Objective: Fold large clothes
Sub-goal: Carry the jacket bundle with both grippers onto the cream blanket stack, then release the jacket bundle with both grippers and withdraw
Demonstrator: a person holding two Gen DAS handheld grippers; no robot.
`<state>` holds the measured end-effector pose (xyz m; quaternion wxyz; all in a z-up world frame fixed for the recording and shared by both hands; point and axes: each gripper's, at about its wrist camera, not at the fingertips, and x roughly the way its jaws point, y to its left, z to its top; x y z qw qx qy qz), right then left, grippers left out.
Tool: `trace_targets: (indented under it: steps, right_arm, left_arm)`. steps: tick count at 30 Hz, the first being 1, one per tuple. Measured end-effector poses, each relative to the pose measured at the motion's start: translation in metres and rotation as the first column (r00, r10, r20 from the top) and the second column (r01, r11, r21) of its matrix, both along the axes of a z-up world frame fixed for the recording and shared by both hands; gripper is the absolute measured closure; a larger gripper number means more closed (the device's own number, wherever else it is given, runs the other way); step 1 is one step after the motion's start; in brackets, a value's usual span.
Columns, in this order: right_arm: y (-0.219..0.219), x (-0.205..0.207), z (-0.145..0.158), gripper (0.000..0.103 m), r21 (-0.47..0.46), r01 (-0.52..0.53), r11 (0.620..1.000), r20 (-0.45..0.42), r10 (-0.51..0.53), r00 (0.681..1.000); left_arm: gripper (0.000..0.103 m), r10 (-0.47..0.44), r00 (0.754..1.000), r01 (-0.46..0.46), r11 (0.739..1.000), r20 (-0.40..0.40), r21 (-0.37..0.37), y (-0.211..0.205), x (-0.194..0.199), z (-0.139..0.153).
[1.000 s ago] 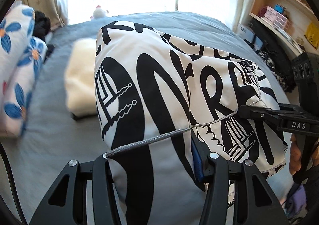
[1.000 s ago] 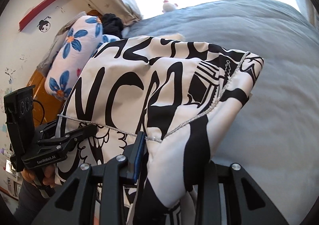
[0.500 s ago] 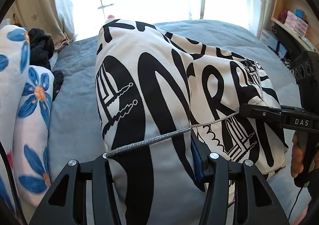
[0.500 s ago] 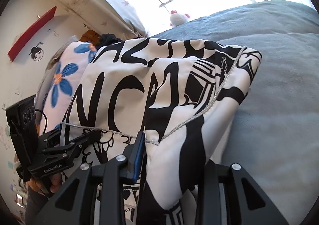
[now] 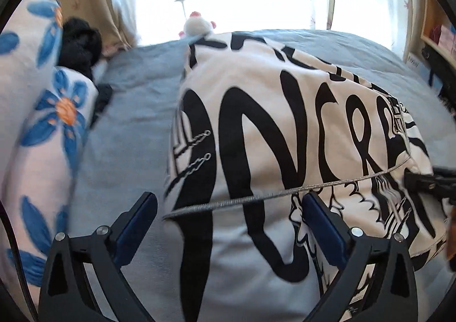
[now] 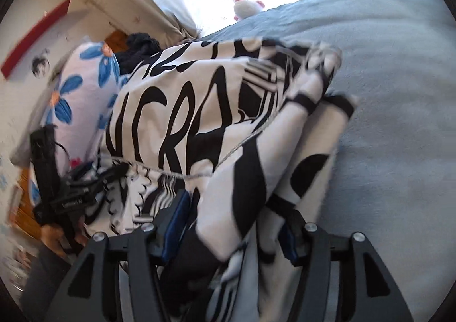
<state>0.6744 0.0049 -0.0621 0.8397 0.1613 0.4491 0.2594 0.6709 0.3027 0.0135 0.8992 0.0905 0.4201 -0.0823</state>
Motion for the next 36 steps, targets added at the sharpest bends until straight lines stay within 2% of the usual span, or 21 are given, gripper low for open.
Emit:
trace_targets:
  steps: [2, 4, 6, 9, 10, 11, 12, 13, 15, 16, 18, 20, 23, 26, 29, 31, 33, 35, 36]
  right_arm:
    - [-0.002, -0.012, 0.019, 0.046, -0.057, 0.013, 0.998, 0.048, -0.01, 0.999]
    - [-0.005, -0.027, 0.036, 0.046, -0.077, 0.005, 0.997, 0.098, 0.002, 0.995]
    - [-0.004, -0.044, 0.049, 0.046, -0.104, -0.001, 0.995, 0.144, 0.016, 0.989]
    - [0.007, -0.064, 0.059, 0.051, -0.113, -0.039, 0.993, 0.181, 0.06, 0.982]
    - [0.013, -0.069, 0.059, 0.058, -0.131, -0.055, 0.99, 0.183, 0.079, 0.98]
    - [0.019, -0.075, 0.057, 0.067, -0.15, -0.064, 0.987, 0.183, 0.092, 0.979]
    - [0.026, -0.077, 0.054, 0.07, -0.172, -0.074, 0.982, 0.177, 0.104, 0.979]
    - [0.034, -0.078, 0.047, 0.076, -0.2, -0.079, 0.977, 0.162, 0.112, 0.98]
    - [0.039, -0.077, 0.035, 0.081, -0.251, -0.061, 0.966, 0.133, 0.097, 0.986]
    - [0.039, -0.076, 0.028, 0.083, -0.277, -0.043, 0.96, 0.123, 0.08, 0.989]
    - [0.033, -0.072, 0.018, 0.087, -0.266, -0.031, 0.964, 0.095, 0.058, 0.994]
    - [0.024, -0.071, 0.015, 0.087, -0.217, -0.025, 0.976, 0.07, 0.041, 0.997]
    - [0.017, -0.077, 0.02, 0.087, -0.198, -0.016, 0.98, 0.064, 0.03, 0.998]
    - [0.008, -0.089, 0.032, 0.086, -0.18, -0.01, 0.984, 0.053, 0.02, 0.998]
    - [-0.001, -0.111, 0.05, 0.084, -0.181, -0.003, 0.983, 0.062, 0.014, 0.998]
    - [-0.007, -0.127, 0.064, 0.084, -0.187, 0.001, 0.982, 0.074, 0.013, 0.997]
    - [-0.015, -0.144, 0.081, 0.084, -0.184, 0.004, 0.983, 0.084, 0.011, 0.996]
    - [-0.024, -0.166, 0.102, 0.084, -0.184, 0.011, 0.983, 0.094, 0.006, 0.996]
    - [-0.03, -0.179, 0.115, 0.084, -0.187, 0.016, 0.982, 0.104, 0.004, 0.995]
  left_arm:
    - [0.004, 0.023, 0.999, -0.024, 0.998, 0.026, 0.05, -0.001, -0.009, 0.009]
    - [0.014, 0.027, 0.998, -0.032, 0.996, 0.062, 0.079, 0.0, -0.023, 0.022]
    - [0.034, 0.027, 0.996, -0.033, 0.997, 0.087, 0.066, 0.003, -0.039, 0.034]
    - [0.06, 0.046, 0.992, -0.046, 0.999, 0.119, -0.008, 0.011, -0.061, 0.051]
    - [0.065, 0.049, 0.992, -0.045, 0.998, 0.118, -0.032, 0.014, -0.065, 0.053]
    - [0.076, 0.047, 0.992, -0.042, 0.998, 0.116, -0.043, 0.013, -0.071, 0.054]
    - [0.086, 0.044, 0.993, -0.04, 0.998, 0.109, -0.039, 0.01, -0.077, 0.052]
    - [0.088, 0.039, 0.995, -0.038, 0.999, 0.094, -0.015, 0.008, -0.079, 0.047]
    - [0.089, 0.056, 0.997, -0.059, 0.996, 0.053, 0.062, 0.001, -0.08, 0.031]
    - [0.089, 0.074, 0.997, -0.077, 0.993, 0.036, 0.088, 0.001, -0.08, 0.021]
    - [0.089, 0.109, 0.994, -0.111, 0.989, 0.02, 0.102, 0.0, -0.08, 0.011]
    - [0.089, 0.139, 0.99, -0.139, 0.987, 0.009, 0.077, 0.005, -0.078, 0.007]
    - [0.088, 0.17, 0.985, -0.17, 0.984, 0.012, 0.045, 0.009, -0.079, 0.012]
    - [0.075, 0.216, 0.976, -0.216, 0.976, 0.001, 0.026, 0.01, -0.088, 0.022]
    - [0.063, 0.223, 0.975, -0.224, 0.974, -0.02, -0.018, 0.008, -0.108, 0.037]
    - [0.053, 0.222, 0.975, -0.222, 0.975, 0.004, -0.015, 0.002, -0.128, 0.053]
    - [0.034, 0.217, 0.976, -0.217, 0.976, 0.035, -0.005, -0.006, -0.149, 0.071]
    - [0.025, 0.208, 0.976, -0.208, 0.978, 0.063, 0.001, -0.016, -0.173, 0.091]
    - [0.025, 0.198, 0.977, -0.198, 0.98, 0.075, -0.004, -0.022, -0.186, 0.103]
